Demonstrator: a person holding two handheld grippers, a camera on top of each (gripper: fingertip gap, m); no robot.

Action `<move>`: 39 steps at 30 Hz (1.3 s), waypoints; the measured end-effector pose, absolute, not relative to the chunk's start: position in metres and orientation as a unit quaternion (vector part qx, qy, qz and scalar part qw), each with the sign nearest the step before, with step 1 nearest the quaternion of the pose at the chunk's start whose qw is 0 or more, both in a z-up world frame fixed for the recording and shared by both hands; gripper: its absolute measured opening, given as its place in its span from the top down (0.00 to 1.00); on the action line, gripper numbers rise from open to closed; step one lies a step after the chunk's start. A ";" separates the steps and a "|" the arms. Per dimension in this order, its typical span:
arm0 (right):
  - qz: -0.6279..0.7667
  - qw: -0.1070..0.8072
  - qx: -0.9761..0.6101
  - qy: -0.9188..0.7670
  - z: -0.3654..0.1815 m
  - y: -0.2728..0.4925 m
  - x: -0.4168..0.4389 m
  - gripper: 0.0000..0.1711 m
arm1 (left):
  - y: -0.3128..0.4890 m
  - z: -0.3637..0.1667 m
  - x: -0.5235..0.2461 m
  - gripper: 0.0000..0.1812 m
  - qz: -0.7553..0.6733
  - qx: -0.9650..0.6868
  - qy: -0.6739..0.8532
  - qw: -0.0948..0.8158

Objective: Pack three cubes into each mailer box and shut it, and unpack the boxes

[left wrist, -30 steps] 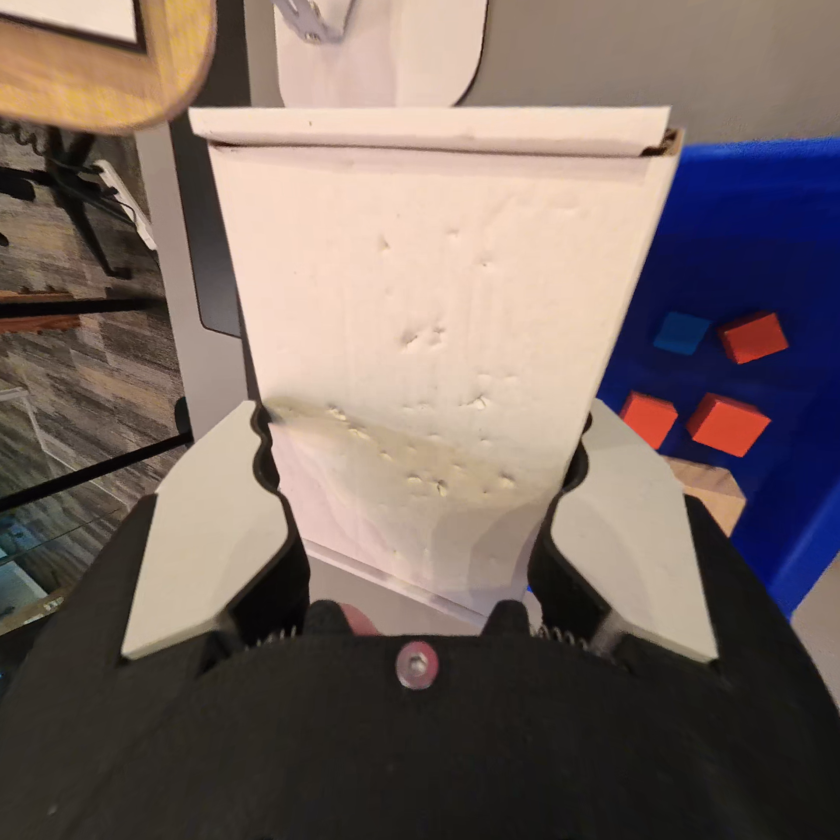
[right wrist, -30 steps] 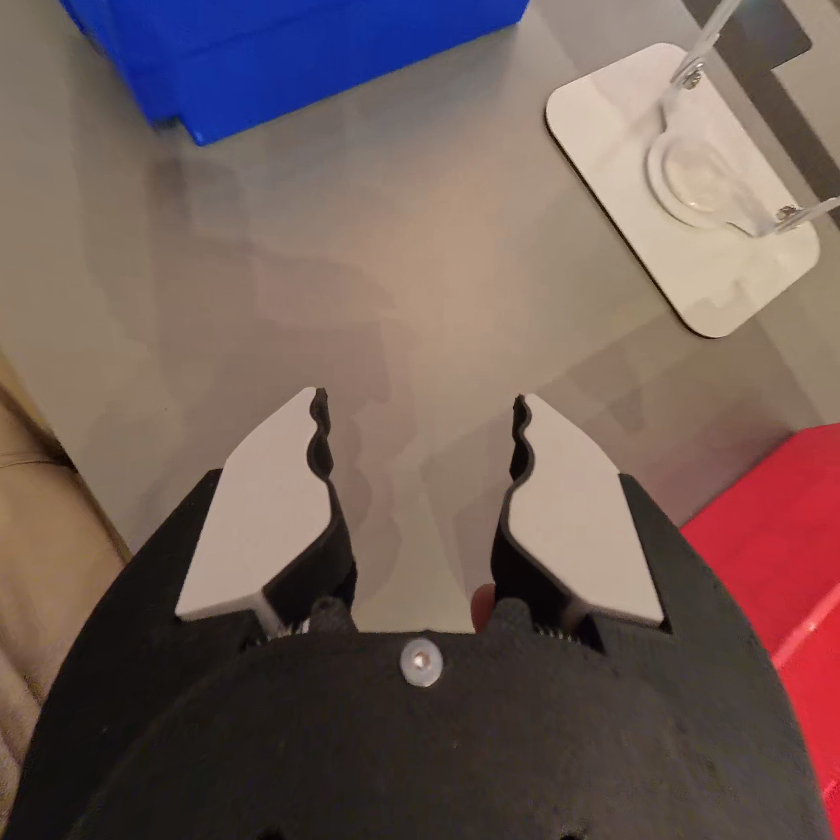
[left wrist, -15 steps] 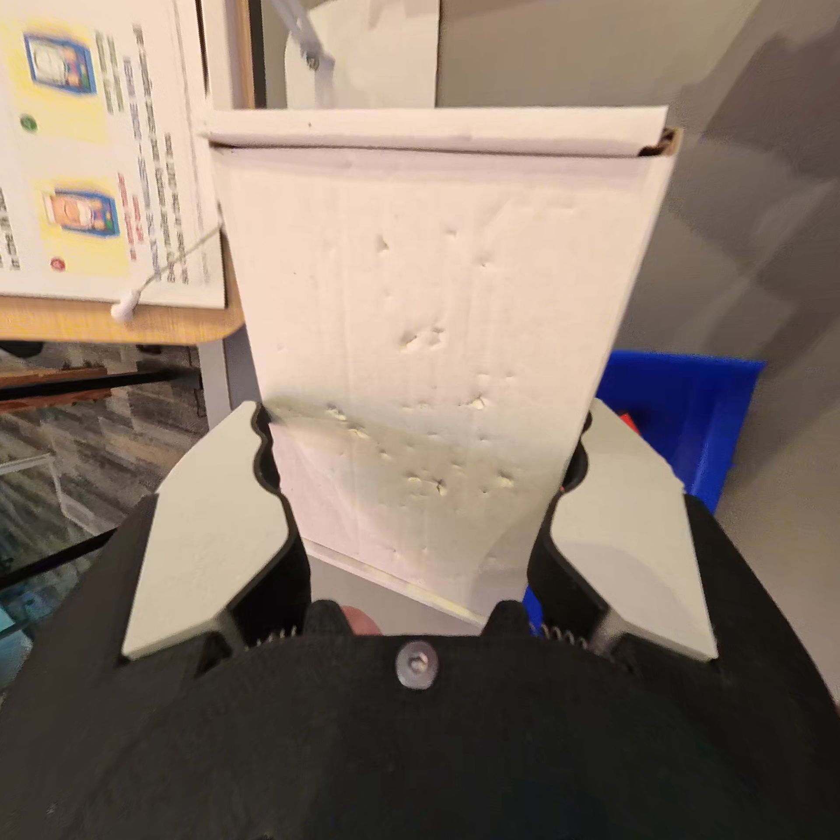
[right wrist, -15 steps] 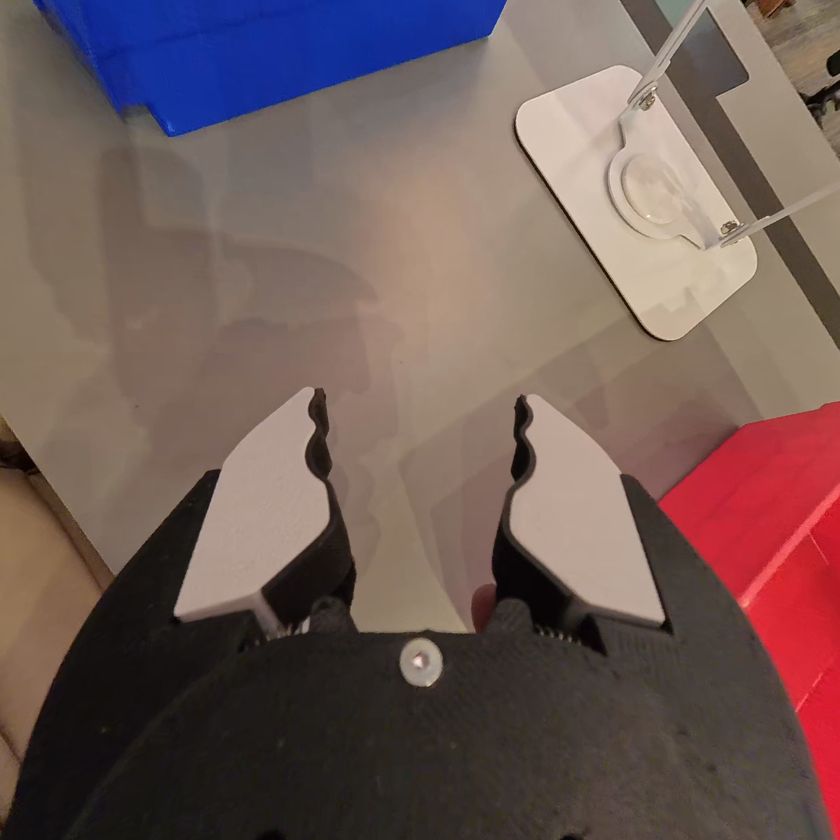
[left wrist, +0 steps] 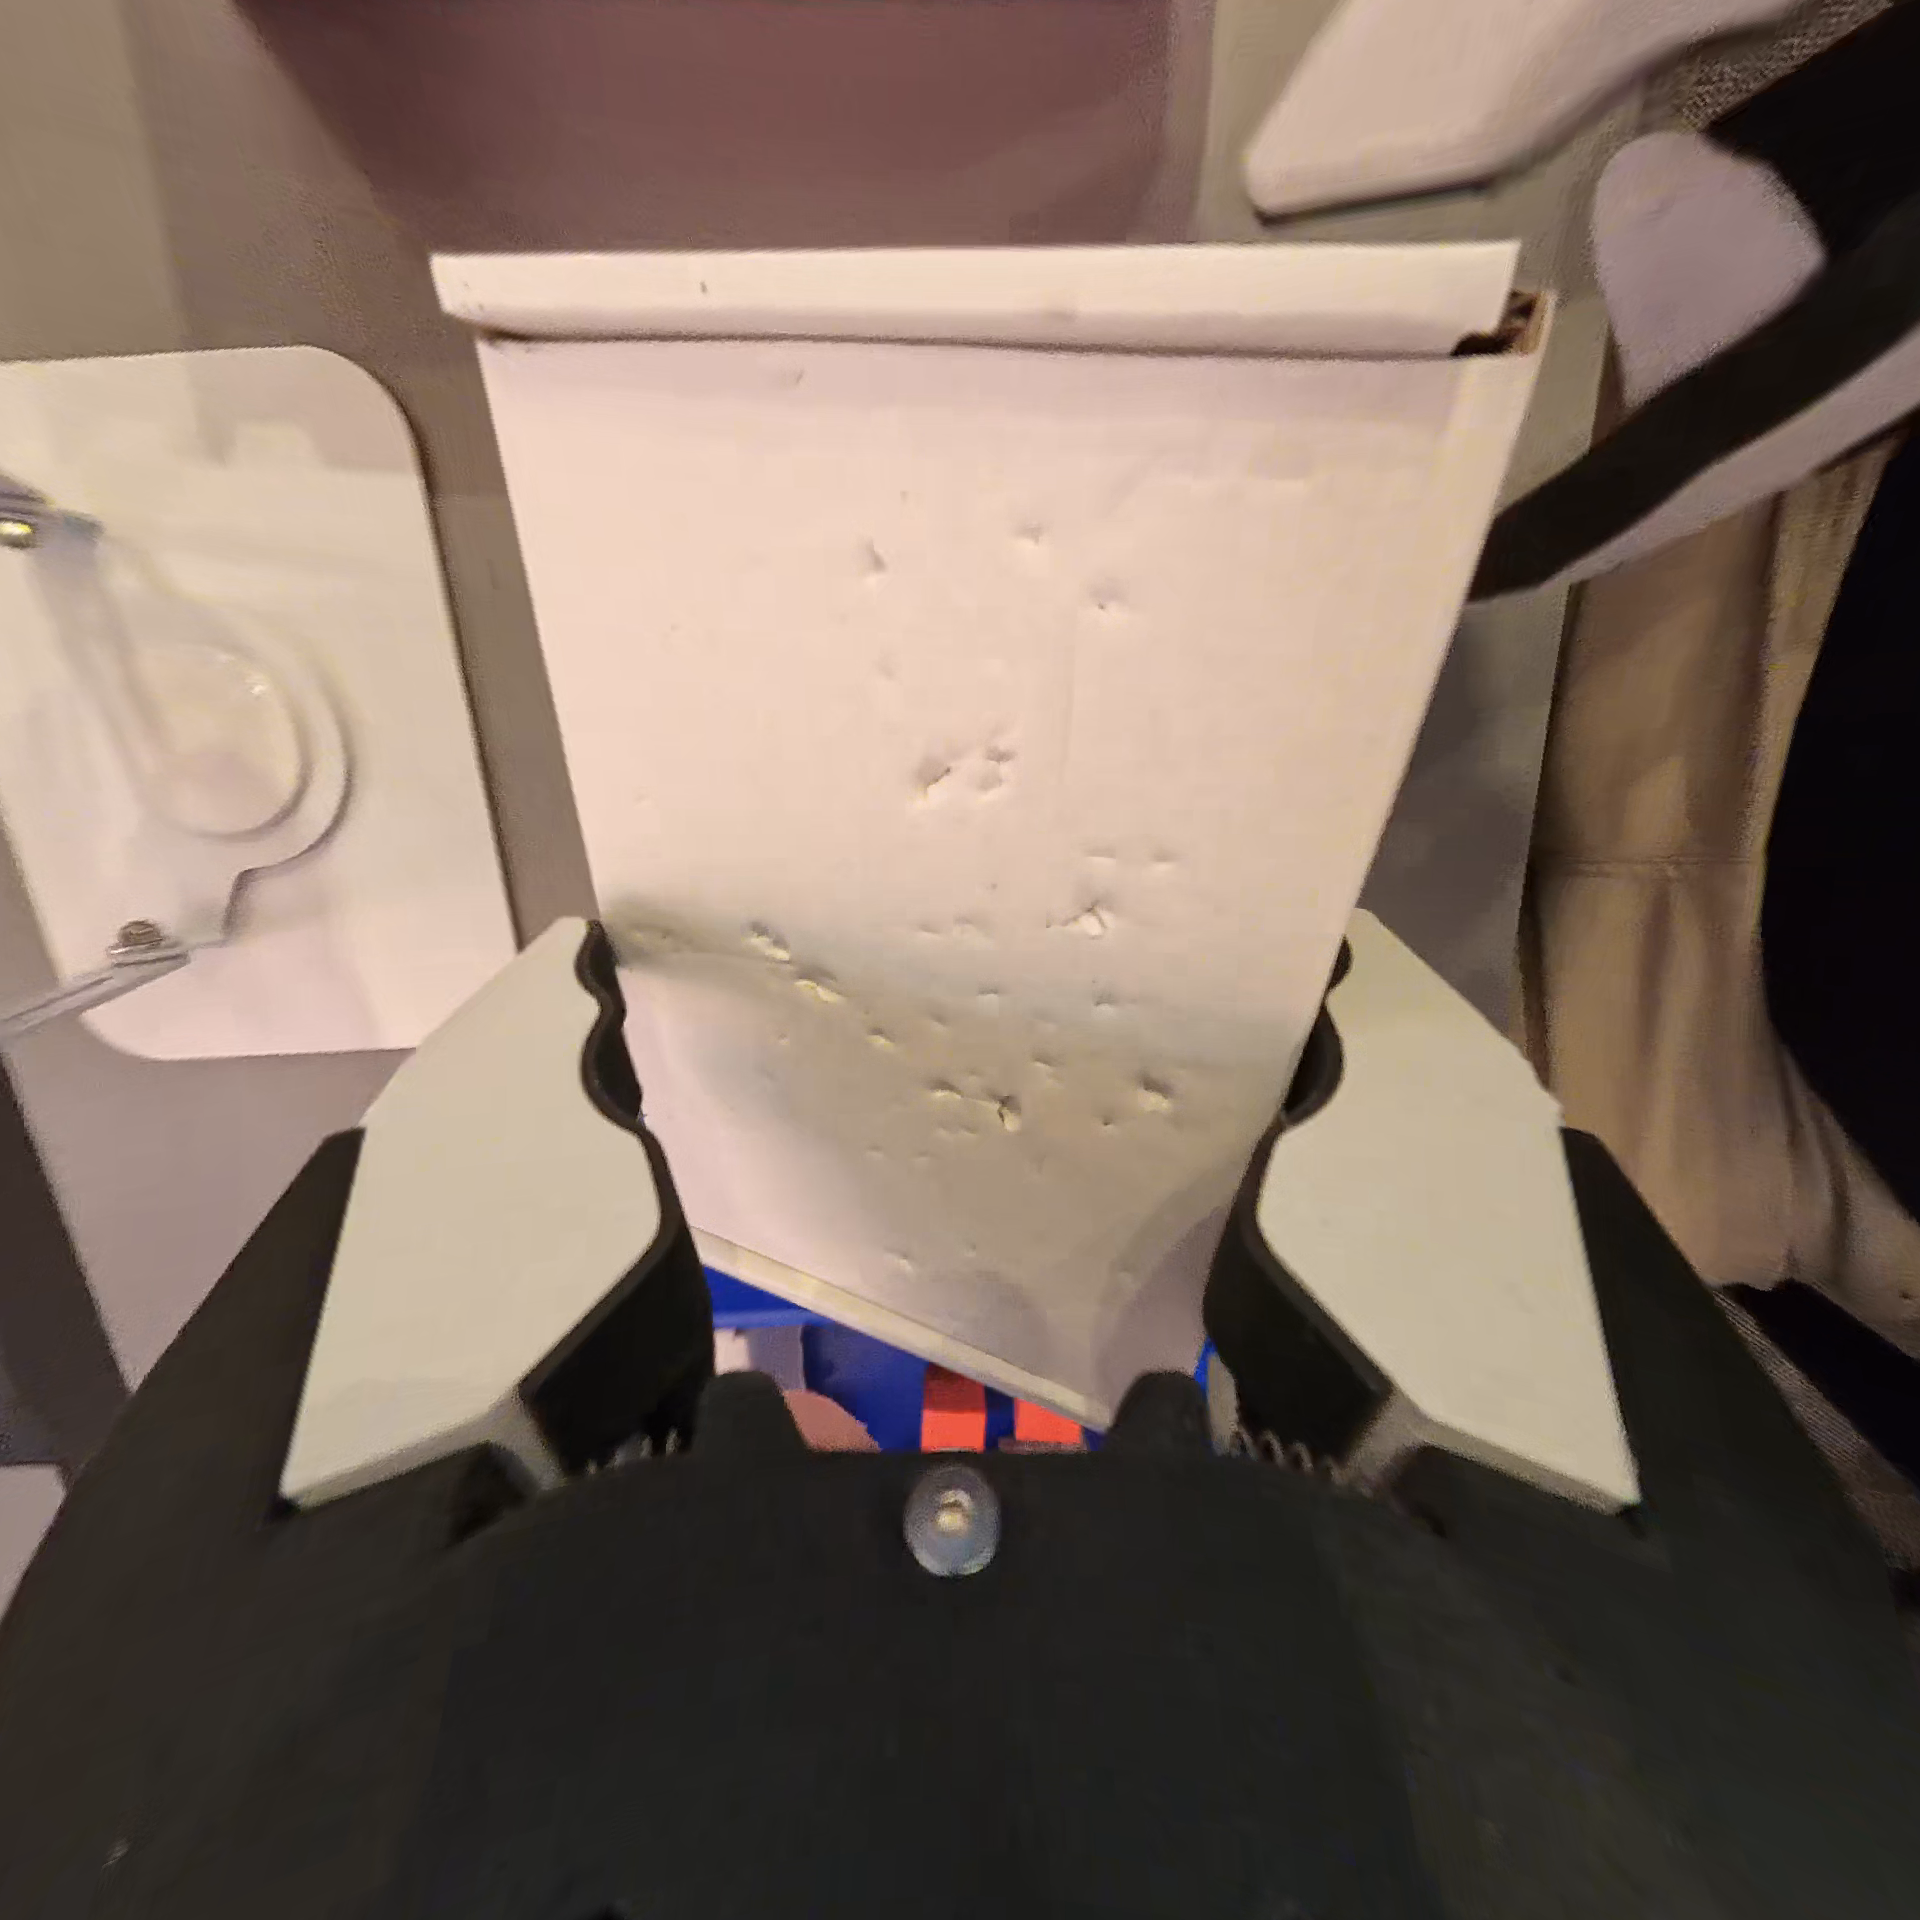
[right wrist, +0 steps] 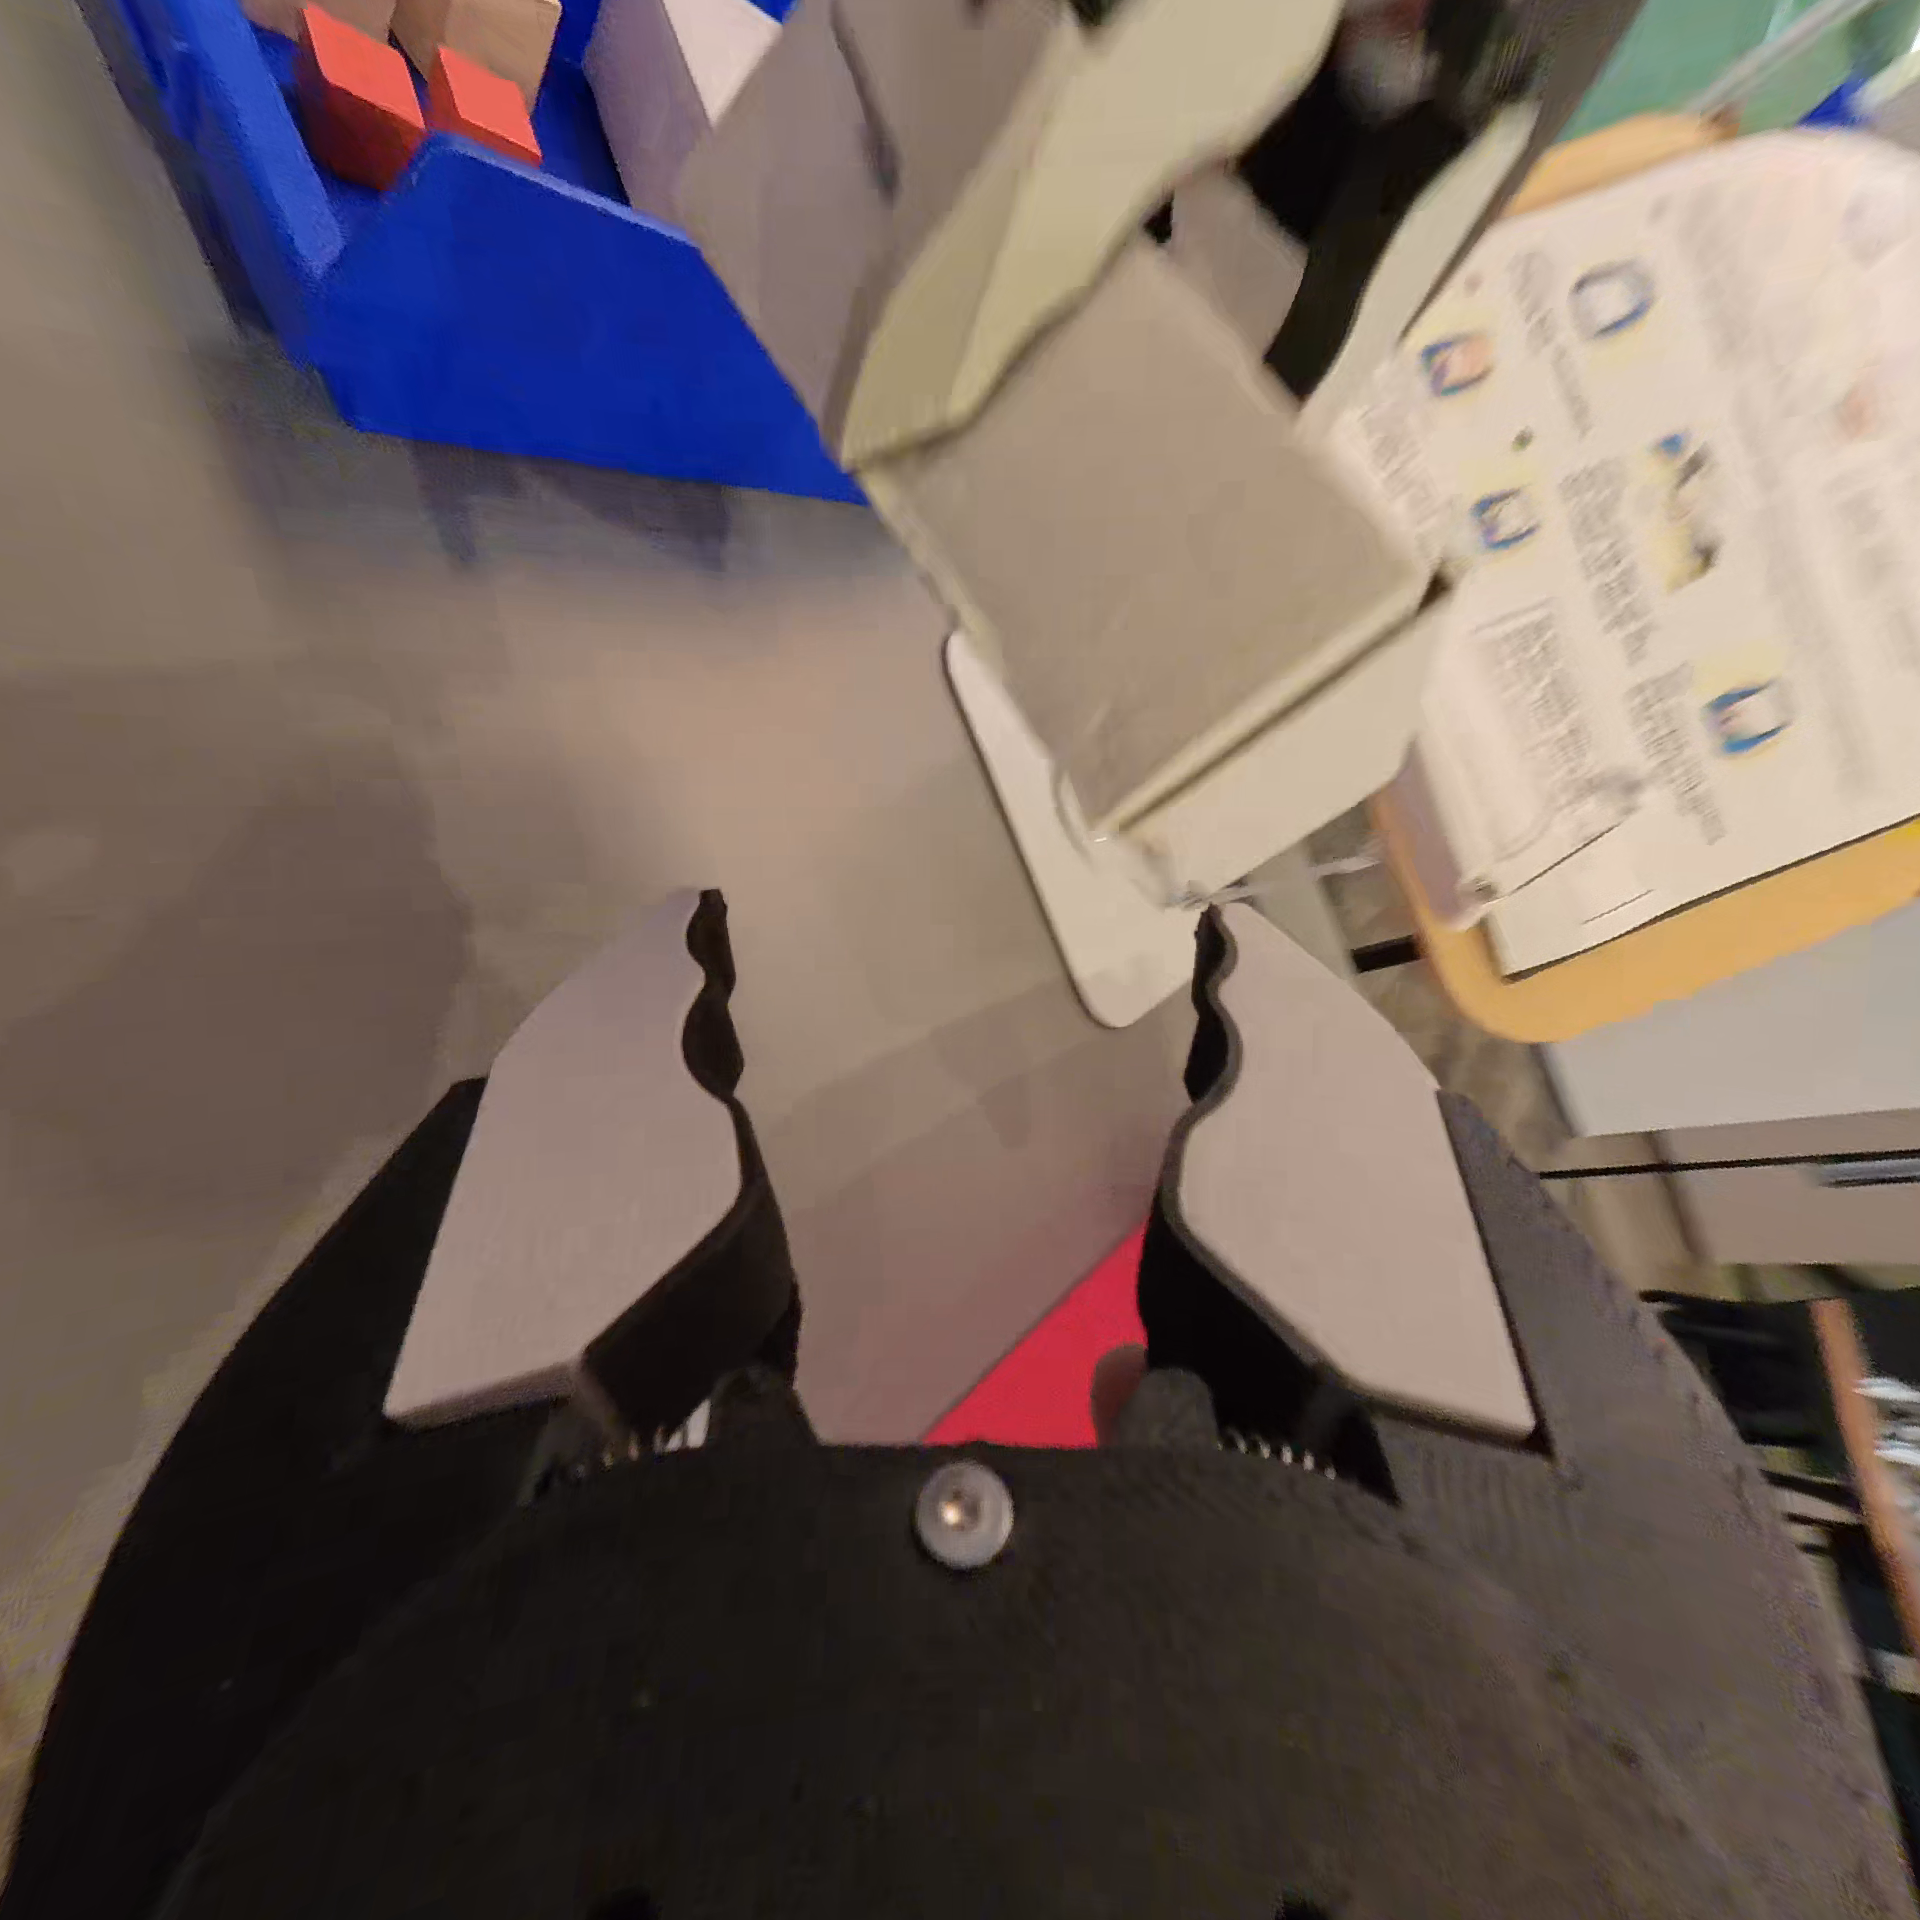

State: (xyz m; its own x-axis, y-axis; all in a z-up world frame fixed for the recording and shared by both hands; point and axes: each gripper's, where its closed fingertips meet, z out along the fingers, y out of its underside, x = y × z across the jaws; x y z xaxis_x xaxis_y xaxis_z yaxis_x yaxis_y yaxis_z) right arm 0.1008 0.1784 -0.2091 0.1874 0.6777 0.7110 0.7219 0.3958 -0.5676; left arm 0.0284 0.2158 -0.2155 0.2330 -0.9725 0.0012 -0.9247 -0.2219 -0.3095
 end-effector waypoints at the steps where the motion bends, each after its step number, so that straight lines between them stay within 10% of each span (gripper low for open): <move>1: -0.035 0.548 -0.535 -0.642 -0.207 0.177 0.100 0.53 | 0.216 -0.222 0.033 0.33 -0.099 -0.779 0.610 0.107; 7: -0.061 0.561 -0.510 -0.649 -0.204 0.180 0.103 0.58 | 0.223 -0.247 0.061 0.88 -0.148 -0.799 0.580 0.067; 29: -0.047 0.296 -0.636 -0.711 -0.321 0.196 0.149 0.50 | 0.205 -0.329 0.093 0.25 -0.005 -0.788 0.606 0.111; 39: -0.079 0.326 -0.617 -0.712 -0.311 0.204 0.145 0.45 | 0.227 -0.321 0.078 0.38 -0.050 -0.785 0.604 0.124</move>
